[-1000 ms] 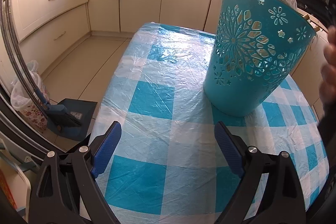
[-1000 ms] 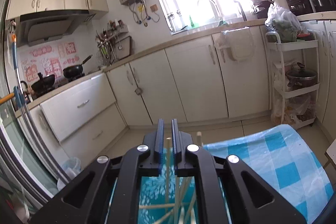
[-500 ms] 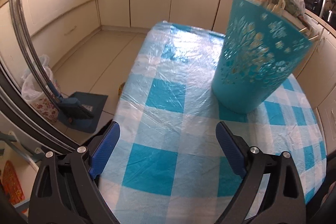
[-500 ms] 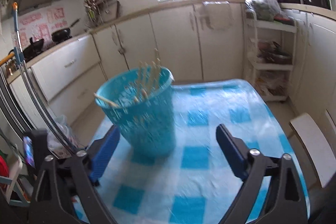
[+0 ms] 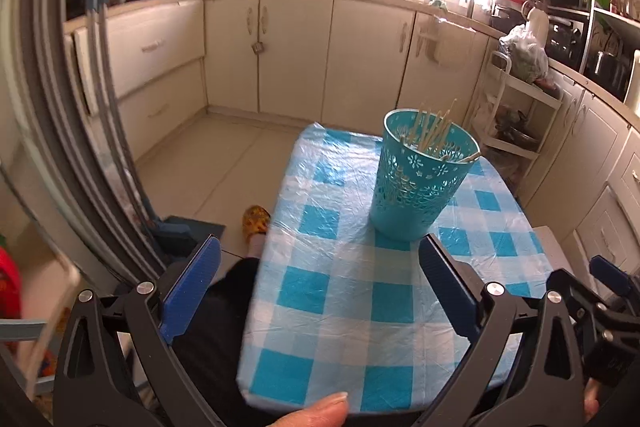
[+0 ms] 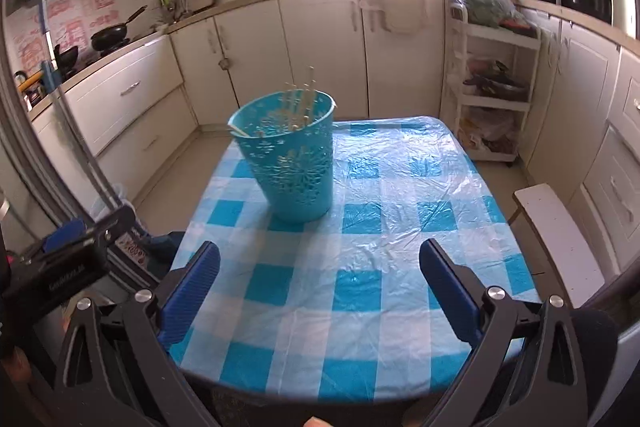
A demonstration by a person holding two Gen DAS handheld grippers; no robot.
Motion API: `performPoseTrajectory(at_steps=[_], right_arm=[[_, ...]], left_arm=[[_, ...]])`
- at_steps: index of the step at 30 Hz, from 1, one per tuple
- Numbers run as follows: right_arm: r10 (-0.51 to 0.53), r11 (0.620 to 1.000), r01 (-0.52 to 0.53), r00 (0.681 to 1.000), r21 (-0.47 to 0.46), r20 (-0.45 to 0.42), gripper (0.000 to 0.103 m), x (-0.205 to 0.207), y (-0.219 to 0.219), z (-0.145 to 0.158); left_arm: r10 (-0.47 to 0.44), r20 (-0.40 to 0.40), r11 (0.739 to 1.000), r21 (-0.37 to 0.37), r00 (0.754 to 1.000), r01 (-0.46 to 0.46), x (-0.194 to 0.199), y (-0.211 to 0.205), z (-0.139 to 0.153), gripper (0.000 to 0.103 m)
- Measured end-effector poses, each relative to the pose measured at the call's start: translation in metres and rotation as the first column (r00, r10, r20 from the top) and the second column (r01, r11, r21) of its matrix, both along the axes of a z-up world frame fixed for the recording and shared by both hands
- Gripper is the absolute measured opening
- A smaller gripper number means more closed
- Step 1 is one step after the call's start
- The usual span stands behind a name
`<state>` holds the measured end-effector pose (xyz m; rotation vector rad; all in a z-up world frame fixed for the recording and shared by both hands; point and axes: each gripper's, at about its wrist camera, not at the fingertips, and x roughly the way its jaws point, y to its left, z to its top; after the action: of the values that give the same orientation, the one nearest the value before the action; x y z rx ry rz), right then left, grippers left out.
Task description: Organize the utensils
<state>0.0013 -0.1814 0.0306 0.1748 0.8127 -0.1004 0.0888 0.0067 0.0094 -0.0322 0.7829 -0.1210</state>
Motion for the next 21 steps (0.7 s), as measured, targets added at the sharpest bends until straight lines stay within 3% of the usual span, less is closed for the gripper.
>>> performPoseTrajectory(at_steps=[7,12,21], right_arm=[[-0.011,0.999,0.009,0.998,0.048,0.054,0.096,-0.058,0.015,0.041],[-0.035,0.999,0.032,0.992,0.023,0.120,0.096,-0.094,0.030,0.061],[-0.081,0.997,0.076,0.982,0.032,0.169,0.096,-0.120,0.033,0.070]], left_arm=[[-0.072,0.034,0.987,0.148,0.997,0.067,-0.056,0.000,0.045,0.095],[-0.103,0.026,0.988,0.114,0.994,0.100,-0.086,0.008,0.065,0.095],[-0.094,0.106,0.990,0.118,0.990,0.081,-0.120,0.018,0.096,0.095]])
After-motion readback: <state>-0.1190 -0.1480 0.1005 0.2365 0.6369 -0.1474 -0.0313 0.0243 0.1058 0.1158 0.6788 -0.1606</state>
